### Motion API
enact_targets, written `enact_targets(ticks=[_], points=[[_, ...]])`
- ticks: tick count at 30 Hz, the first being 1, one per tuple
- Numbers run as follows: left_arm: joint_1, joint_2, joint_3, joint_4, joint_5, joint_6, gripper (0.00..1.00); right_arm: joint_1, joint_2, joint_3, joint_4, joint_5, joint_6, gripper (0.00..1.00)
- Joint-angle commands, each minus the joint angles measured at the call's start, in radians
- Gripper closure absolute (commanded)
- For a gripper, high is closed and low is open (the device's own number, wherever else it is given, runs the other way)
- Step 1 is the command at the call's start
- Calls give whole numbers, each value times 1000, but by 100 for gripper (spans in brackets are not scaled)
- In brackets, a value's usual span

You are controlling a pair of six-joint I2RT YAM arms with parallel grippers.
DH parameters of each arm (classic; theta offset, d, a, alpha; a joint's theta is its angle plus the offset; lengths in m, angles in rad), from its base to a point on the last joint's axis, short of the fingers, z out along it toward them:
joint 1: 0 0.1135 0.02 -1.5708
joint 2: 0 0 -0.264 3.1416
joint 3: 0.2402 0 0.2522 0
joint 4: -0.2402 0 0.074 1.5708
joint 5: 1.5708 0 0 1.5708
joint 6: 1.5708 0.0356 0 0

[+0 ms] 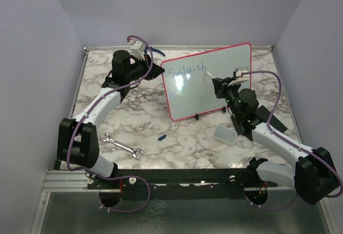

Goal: Write a sentence on the whiteboard

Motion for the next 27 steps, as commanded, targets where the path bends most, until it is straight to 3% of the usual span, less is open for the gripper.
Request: enact_targets(ticks=[1, 8, 27], points=[[7, -33, -1, 15, -2, 7, 97, 0, -56, -9, -61, -2, 3, 99], [7, -29, -2, 12, -3, 11, 97, -1, -93, 20, -114, 24, -8, 99], [8, -34, -5, 3, -10, 21, 97, -2, -35, 64, -29, 40, -35, 99]])
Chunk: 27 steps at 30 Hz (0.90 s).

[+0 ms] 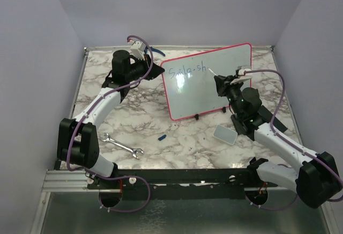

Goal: Write a sentence on the whiteboard

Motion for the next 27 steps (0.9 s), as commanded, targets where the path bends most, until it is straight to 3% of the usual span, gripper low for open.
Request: enact_targets(ticks=[1, 27], points=[[8, -34, -5, 2, -10, 19, 97, -2, 24, 40, 39, 29, -24, 99], [8, -38, -1, 1, -7, 20, 97, -2, 68, 16, 27, 57, -25, 100]])
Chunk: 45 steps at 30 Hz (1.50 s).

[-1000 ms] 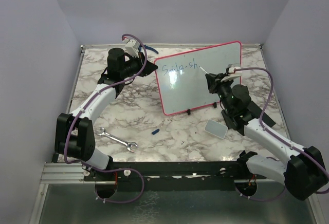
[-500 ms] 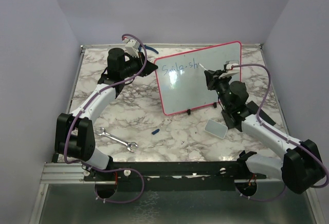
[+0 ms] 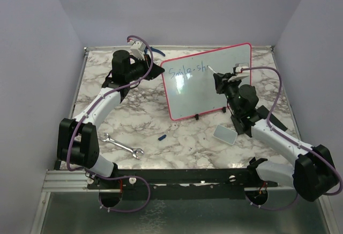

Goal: Write a sentence on the whiteboard

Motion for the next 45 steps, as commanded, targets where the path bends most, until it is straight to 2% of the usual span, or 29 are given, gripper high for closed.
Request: enact_targets(ticks=[1, 10, 24, 45], points=[[8, -38, -1, 3, -7, 19, 97, -2, -12, -27, -24, 25, 2, 100], [7, -40, 2, 3, -4, 18, 97, -2, -39, -70, -39, 12, 17, 99], [7, -41, 1, 2, -5, 17, 97, -2, -106, -31, -38, -50, 10, 99], [8, -38, -2, 2, -5, 19, 97, -2, 15, 49, 39, -7, -19, 99]])
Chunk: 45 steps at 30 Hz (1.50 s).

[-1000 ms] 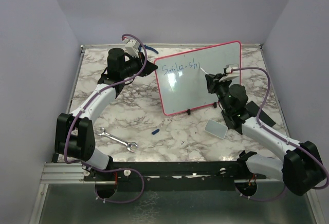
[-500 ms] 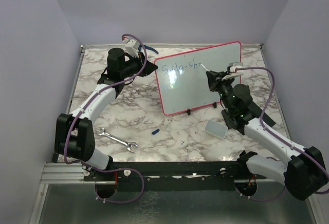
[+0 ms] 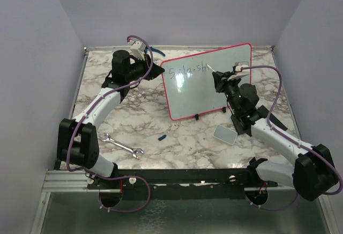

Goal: Write a sentence on the whiteboard

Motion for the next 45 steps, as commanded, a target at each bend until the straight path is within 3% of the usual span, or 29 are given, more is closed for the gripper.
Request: enact_targets(ticks=[1, 19, 29, 45], points=[[8, -34, -3, 5, -6, 18, 97, -2, 17, 31, 31, 24, -18, 99], [8, -35, -2, 5, -6, 19, 97, -2, 27, 31, 28, 27, -26, 99], [8, -36, -4, 3, -18, 15, 97, -2, -104, -19, -59, 59, -5, 99], [8, -42, -7, 3, -16, 16, 97, -2, -58, -14, -73, 81, -8, 99]])
